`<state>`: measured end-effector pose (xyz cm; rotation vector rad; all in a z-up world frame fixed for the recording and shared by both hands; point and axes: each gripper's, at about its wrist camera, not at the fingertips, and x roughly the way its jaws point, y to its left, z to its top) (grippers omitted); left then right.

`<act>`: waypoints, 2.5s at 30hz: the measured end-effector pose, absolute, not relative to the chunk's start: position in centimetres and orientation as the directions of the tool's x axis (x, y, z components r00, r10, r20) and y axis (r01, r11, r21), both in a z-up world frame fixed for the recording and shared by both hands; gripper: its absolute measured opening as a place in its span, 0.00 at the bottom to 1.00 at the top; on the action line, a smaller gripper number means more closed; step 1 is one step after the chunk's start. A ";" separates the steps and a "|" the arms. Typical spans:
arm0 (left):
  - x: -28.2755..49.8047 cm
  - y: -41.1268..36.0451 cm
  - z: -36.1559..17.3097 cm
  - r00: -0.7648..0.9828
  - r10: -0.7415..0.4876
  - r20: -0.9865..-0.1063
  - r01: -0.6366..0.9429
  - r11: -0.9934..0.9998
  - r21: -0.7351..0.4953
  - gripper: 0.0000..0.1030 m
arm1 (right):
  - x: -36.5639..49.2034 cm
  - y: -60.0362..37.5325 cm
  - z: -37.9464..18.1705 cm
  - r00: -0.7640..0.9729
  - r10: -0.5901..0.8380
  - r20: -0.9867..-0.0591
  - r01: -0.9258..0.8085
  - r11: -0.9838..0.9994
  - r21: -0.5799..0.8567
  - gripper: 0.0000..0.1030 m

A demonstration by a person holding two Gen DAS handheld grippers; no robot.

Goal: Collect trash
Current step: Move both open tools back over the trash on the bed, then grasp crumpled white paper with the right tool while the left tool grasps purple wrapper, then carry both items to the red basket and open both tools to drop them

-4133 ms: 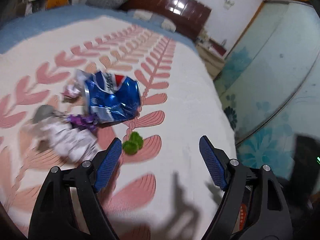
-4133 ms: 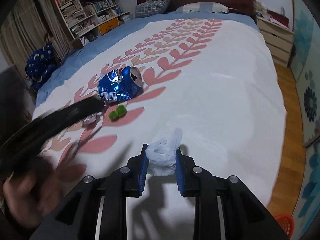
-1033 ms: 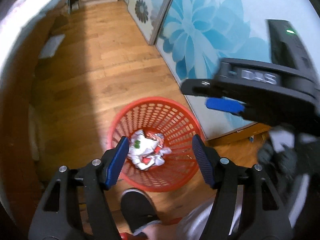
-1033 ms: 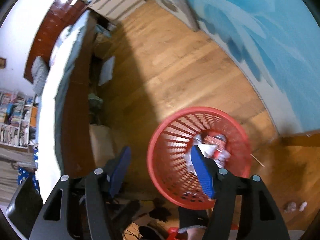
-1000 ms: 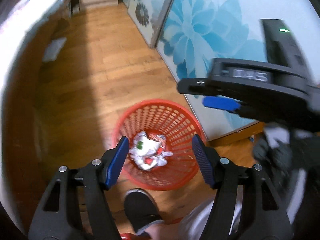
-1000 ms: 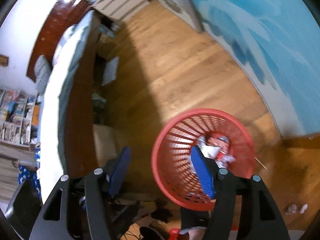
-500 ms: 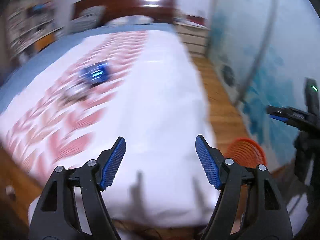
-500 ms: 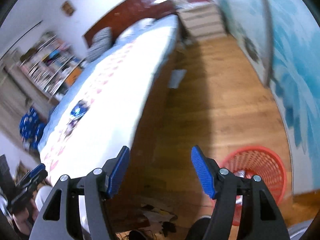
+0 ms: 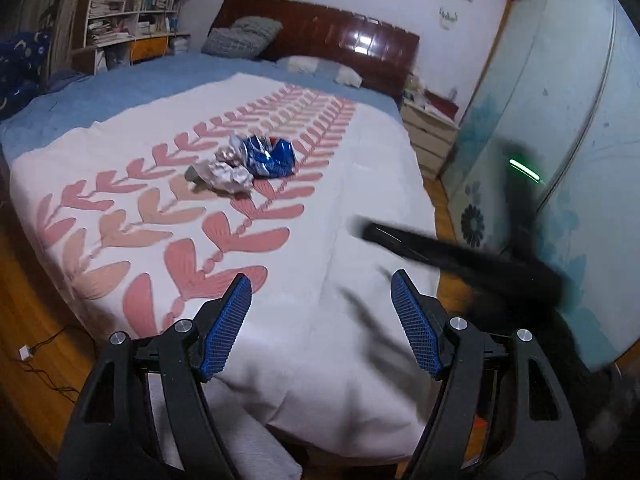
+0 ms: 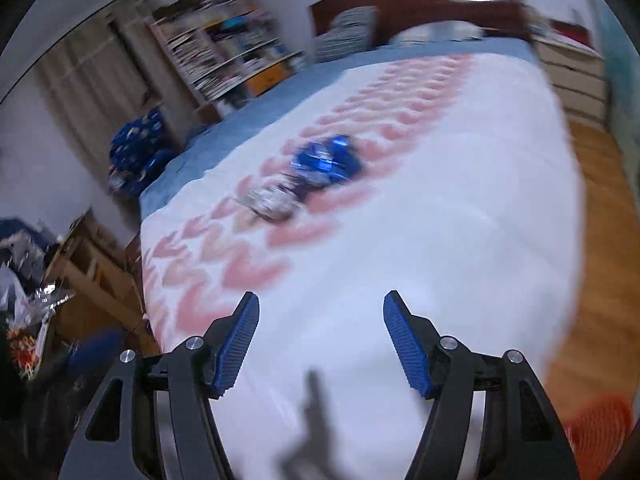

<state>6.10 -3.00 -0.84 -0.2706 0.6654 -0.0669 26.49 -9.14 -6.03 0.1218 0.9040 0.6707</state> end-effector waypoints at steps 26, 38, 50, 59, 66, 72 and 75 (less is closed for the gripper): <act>9.1 3.4 -0.4 0.822 -0.100 -0.561 -0.142 0.918 -0.371 0.75 | 32.4 -2.5 -9.8 0.348 0.597 -0.723 -0.474 0.778 0.414 0.32; 30.9 8.2 -7.1 0.682 -0.116 -0.722 -0.224 0.907 -0.357 0.78 | 22.7 -19.9 -8.1 0.453 0.482 -0.750 -0.383 0.865 0.324 0.32; 36.8 7.7 -12.2 0.591 -0.212 -0.778 -0.214 0.889 -0.404 0.27 | 20.3 -21.4 -9.9 0.443 0.463 -0.768 -0.337 0.880 0.335 0.32; 33.0 7.9 -8.7 0.664 -0.222 -0.714 -0.166 0.887 -0.430 0.22 | 19.5 -22.9 -8.0 0.479 0.471 -0.741 -0.330 0.879 0.346 0.32; 24.9 4.6 -0.9 0.791 -0.182 -0.584 -0.059 0.928 -0.369 0.22 | 17.9 -28.5 -3.1 0.597 0.440 -0.671 -0.293 0.898 0.328 0.32; 21.5 -1.6 6.1 0.845 -0.232 -0.482 0.086 0.948 -0.305 0.22 | 14.8 -37.1 1.4 0.702 0.351 -0.620 -0.200 0.932 0.302 0.32; 21.0 -8.0 8.9 0.830 -0.346 -0.437 0.225 0.925 -0.305 0.22 | 12.7 -41.8 2.1 0.741 0.274 -0.613 -0.125 0.953 0.275 0.32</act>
